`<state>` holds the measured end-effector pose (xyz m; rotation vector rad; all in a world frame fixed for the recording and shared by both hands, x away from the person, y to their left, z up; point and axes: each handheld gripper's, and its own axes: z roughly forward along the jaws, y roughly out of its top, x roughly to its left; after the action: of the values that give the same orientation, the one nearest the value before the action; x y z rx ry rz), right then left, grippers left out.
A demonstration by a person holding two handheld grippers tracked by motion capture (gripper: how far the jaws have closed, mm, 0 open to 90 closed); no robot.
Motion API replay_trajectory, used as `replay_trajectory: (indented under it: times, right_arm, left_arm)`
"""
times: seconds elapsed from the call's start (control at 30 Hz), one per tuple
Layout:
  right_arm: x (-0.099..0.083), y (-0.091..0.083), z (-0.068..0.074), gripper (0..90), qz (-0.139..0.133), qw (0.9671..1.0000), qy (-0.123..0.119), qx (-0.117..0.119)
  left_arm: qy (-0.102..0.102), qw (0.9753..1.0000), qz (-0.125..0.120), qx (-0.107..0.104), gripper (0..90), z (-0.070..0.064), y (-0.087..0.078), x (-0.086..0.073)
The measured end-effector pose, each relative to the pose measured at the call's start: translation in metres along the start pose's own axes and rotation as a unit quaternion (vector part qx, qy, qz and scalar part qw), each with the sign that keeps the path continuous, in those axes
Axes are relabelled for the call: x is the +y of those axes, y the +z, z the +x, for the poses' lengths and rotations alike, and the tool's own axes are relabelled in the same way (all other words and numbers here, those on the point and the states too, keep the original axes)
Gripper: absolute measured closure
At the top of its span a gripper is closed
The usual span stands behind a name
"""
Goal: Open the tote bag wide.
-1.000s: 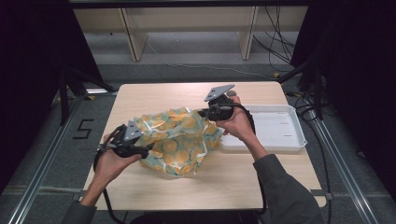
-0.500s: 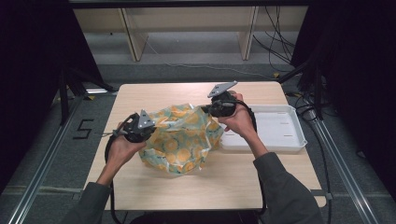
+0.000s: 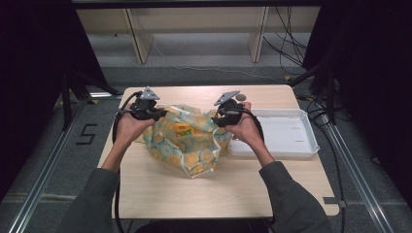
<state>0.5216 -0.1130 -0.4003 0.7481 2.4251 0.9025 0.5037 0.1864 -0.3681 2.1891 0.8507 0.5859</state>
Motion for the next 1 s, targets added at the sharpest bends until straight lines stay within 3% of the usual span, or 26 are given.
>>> replay_trajectory:
  times: [0.03,0.07,0.13,0.23,0.27,0.3,0.37,0.43,0.47,0.5,0.53,0.57,0.63,0.7,0.77,1.0]
  right_arm:
    - [0.001,-0.005,0.003,53.5,-0.008,1.0000,0.002,0.003]
    - [0.003,-0.019,0.009,46.2,-0.033,0.9992,0.009,0.022]
    - [0.005,-0.029,0.017,41.4,-0.040,0.9985,0.006,0.037]
    - [0.004,-0.033,0.026,38.0,-0.044,0.9982,-0.003,0.040]
    - [0.002,-0.027,0.032,35.9,-0.030,0.9989,-0.019,0.032]
    - [0.002,-0.027,0.032,35.9,-0.030,0.9989,-0.019,0.032]
    - [-0.005,-0.005,0.036,36.0,0.010,0.9998,-0.015,0.013]
    - [-0.007,0.003,0.037,36.3,0.025,0.9996,-0.011,0.009]
    - [-0.010,0.012,0.035,39.1,0.034,0.9994,-0.009,0.001]
    - [-0.011,0.017,0.034,48.4,0.044,0.9990,-0.004,0.000]
    - [-0.012,0.027,0.031,72.1,0.050,0.9986,-0.017,-0.005]
    - [-0.012,0.027,0.031,72.1,0.050,0.9986,-0.017,-0.005]
    - [-0.008,0.032,0.022,88.6,0.022,0.9996,-0.004,-0.018]
    - [-0.007,0.032,0.020,89.6,0.015,0.9996,-0.002,-0.023]
    - [-0.001,0.036,0.014,89.9,-0.005,0.9993,0.020,-0.031]
    - [0.008,0.055,0.013,89.2,0.015,0.9986,0.029,-0.043]
  left_arm:
    - [-0.006,1.0000,0.003,0.002,89.6,0.001,0.003,0.001]
    - [-0.009,0.9999,0.007,0.000,89.5,0.002,0.007,0.003]
    - [-0.021,0.9997,0.007,0.002,89.5,0.004,0.012,0.006]
    - [-0.029,0.9996,0.008,0.000,89.5,0.007,0.015,0.007]
    - [-0.036,0.9993,0.001,-0.001,89.5,0.008,0.016,0.007]
    - [-0.038,0.9993,0.003,-0.001,89.5,0.010,0.017,0.007]
    - [-0.044,0.9990,0.006,0.000,89.5,0.011,0.020,0.006]
    - [-0.050,0.9988,0.005,0.000,89.4,0.014,0.021,0.005]
    - [-0.050,0.9987,0.003,-0.002,89.4,0.014,0.022,0.004]
    - [-0.054,0.9986,-0.001,-0.002,89.4,0.015,0.022,0.004]
    - [-0.055,0.9985,-0.002,-0.001,89.3,0.017,0.022,0.003]
    - [-0.057,0.9984,0.001,-0.001,89.3,0.018,0.023,0.002]
    - [-0.061,0.9981,0.001,0.006,89.3,0.021,0.025,-0.002]
    - [-0.068,0.9976,0.008,0.011,89.2,0.025,0.029,-0.009]
    - [-0.080,0.9967,0.012,0.011,89.0,0.028,0.034,-0.016]
    - [-0.118,0.9927,0.026,0.003,88.3,0.033,0.055,-0.046]
